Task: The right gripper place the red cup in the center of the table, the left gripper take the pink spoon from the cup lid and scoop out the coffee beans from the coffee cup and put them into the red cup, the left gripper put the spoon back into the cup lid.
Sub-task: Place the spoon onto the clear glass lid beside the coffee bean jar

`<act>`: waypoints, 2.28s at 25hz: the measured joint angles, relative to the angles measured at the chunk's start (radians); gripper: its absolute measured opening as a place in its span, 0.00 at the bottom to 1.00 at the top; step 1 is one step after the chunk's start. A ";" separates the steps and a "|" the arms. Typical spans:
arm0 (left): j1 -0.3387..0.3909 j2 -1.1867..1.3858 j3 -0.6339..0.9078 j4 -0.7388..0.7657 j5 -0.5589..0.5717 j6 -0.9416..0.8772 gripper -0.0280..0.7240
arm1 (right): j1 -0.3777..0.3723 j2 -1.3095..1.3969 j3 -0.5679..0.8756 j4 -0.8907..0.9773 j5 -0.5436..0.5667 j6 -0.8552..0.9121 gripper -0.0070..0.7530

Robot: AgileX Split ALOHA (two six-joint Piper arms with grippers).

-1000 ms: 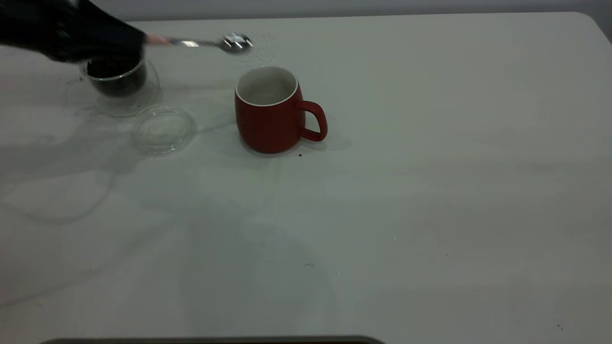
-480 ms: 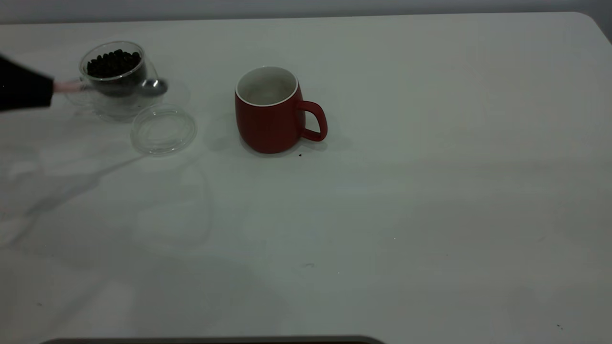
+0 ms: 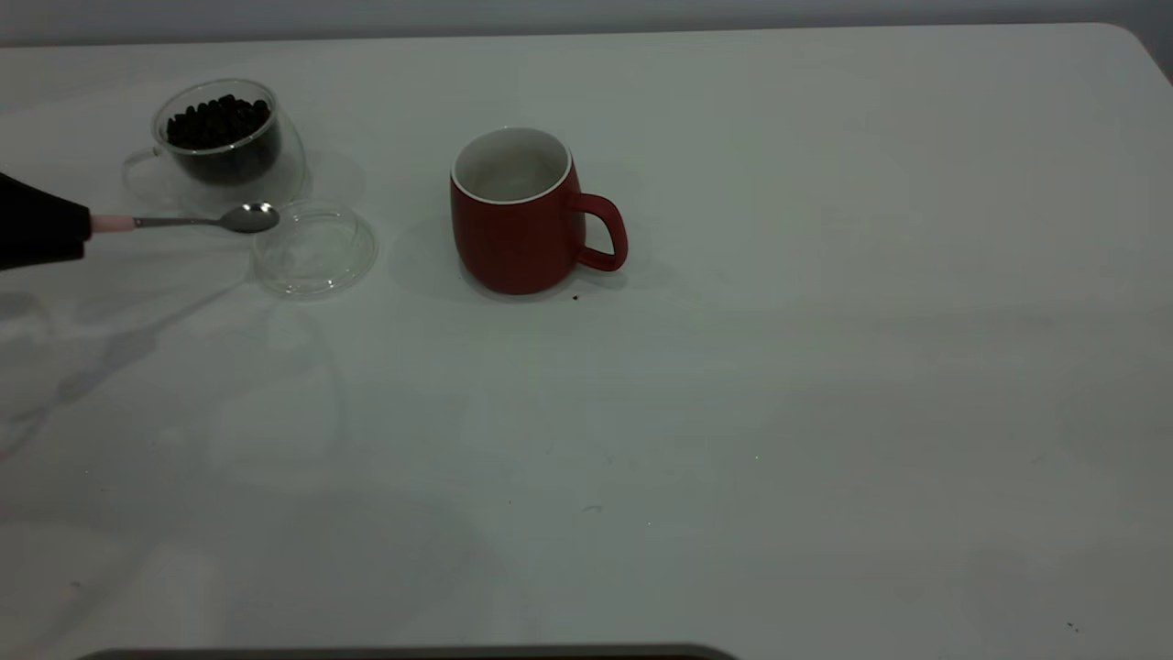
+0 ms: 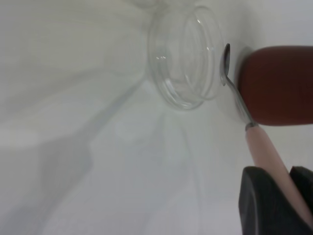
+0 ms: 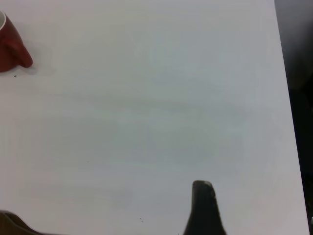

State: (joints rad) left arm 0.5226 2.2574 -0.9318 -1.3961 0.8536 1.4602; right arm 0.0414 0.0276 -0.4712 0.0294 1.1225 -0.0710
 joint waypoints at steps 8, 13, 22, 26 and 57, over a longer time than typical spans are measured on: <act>0.000 0.128 -0.067 -0.025 0.055 0.043 0.20 | 0.000 0.000 0.000 0.000 0.000 0.000 0.78; -0.005 0.173 -0.101 -0.033 0.075 0.049 0.20 | 0.000 0.000 0.000 0.000 0.000 0.000 0.78; -0.083 0.230 -0.169 -0.062 0.071 0.040 0.20 | 0.000 0.000 0.000 0.000 0.000 0.000 0.78; -0.104 0.237 -0.179 -0.086 0.050 0.038 0.20 | 0.000 0.000 0.000 0.000 0.000 0.000 0.78; -0.122 0.237 -0.180 -0.114 0.025 0.037 0.81 | 0.000 0.000 0.000 0.000 0.000 0.000 0.78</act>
State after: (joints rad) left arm 0.4003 2.4948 -1.1116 -1.5100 0.8784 1.4975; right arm 0.0414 0.0276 -0.4712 0.0294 1.1225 -0.0708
